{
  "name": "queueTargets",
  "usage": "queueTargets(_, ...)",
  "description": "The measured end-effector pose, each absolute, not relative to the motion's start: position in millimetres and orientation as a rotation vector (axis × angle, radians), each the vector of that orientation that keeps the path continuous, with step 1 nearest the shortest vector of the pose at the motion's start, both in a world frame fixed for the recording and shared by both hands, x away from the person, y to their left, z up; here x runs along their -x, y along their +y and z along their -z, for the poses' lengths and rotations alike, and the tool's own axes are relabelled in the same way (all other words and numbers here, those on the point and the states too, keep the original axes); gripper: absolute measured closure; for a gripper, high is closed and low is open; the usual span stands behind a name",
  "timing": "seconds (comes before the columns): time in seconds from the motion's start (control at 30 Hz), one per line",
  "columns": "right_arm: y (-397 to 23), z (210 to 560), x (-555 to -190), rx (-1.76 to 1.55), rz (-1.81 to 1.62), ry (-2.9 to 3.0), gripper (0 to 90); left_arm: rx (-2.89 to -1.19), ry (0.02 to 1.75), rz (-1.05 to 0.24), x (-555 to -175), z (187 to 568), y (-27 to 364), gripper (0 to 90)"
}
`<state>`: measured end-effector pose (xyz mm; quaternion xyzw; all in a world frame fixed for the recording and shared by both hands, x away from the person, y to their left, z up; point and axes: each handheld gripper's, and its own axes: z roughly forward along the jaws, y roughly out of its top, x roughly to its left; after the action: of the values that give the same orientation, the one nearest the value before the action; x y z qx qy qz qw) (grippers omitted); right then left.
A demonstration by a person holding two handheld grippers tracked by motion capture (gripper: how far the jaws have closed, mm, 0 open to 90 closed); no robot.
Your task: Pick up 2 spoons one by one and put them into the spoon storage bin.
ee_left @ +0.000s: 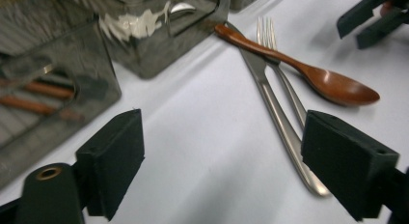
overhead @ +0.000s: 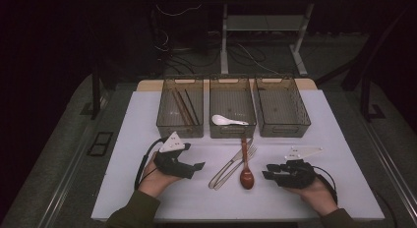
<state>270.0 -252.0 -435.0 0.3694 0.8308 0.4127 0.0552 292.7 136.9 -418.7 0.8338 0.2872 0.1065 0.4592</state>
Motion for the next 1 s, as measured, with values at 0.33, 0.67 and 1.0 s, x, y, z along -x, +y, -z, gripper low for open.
queueTargets(0.33, -229, 435, -307, -1.121, -1.204, 2.534, 89.3, -2.023, 0.742, -0.249, -266, 434, 157, 2.8)
queueTargets(0.67, -203, 440, -331, -1.146, -1.125, 2.513, 89.2, -2.030, 0.737, -0.246, -266, 438, 158, 0.0)
queueTargets(1.0, -185, 443, -337, -1.121, -1.123, 2.532, 89.1, -2.032, 0.739, -0.251, -268, 440, 160, 0.0)
